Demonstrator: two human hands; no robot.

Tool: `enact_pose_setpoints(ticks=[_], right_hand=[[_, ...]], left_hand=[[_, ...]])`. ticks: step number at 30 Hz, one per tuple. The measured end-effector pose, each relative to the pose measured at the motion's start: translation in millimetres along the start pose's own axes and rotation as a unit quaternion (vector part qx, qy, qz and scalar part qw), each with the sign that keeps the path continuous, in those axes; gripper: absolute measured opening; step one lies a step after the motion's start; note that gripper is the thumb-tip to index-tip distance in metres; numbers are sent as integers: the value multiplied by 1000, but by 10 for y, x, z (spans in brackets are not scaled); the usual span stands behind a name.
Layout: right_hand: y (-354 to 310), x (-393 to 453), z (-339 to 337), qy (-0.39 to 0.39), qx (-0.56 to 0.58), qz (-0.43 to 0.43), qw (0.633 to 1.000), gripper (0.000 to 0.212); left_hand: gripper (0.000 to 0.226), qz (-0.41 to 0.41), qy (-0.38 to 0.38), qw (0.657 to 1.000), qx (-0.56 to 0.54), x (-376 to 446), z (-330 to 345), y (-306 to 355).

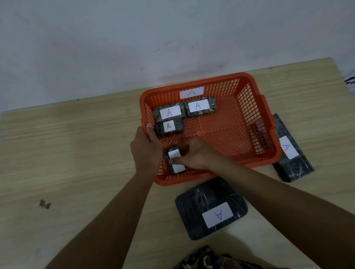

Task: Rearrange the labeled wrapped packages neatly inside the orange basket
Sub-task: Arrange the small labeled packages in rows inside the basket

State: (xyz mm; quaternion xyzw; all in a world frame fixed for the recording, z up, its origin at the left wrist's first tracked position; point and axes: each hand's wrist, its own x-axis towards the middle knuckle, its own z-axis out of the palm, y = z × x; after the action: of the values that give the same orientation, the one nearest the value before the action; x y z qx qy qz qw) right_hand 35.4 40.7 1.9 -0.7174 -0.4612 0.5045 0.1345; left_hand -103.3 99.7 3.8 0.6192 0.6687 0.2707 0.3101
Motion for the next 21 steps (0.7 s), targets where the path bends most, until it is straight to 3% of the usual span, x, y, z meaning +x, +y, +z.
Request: enact_pose_setpoints(ticks=[3, 6, 10, 14, 18, 21], right_hand=[[-44, 8, 79, -24, 4, -12, 1000, 38], [-53, 6, 125, -3, -41, -8, 999, 41], [-26, -30, 89, 13, -18, 6, 1000, 50], [108, -106, -72, 57, -71, 27, 995, 41], [338, -213, -369, 153, -158, 46, 974, 63], [475, -228, -531, 162, -170, 57, 970, 72]], left_hand=[[34, 4, 0, 1000, 3, 10, 4, -6], [36, 2, 1, 1000, 6, 24, 7, -22], [38, 10, 2, 1000, 3, 27, -2, -28], [40, 13, 1, 1000, -1, 24, 2, -32], [40, 13, 2, 1000, -3, 27, -1, -36], [38, 9, 1, 1000, 2, 22, 1, -28]])
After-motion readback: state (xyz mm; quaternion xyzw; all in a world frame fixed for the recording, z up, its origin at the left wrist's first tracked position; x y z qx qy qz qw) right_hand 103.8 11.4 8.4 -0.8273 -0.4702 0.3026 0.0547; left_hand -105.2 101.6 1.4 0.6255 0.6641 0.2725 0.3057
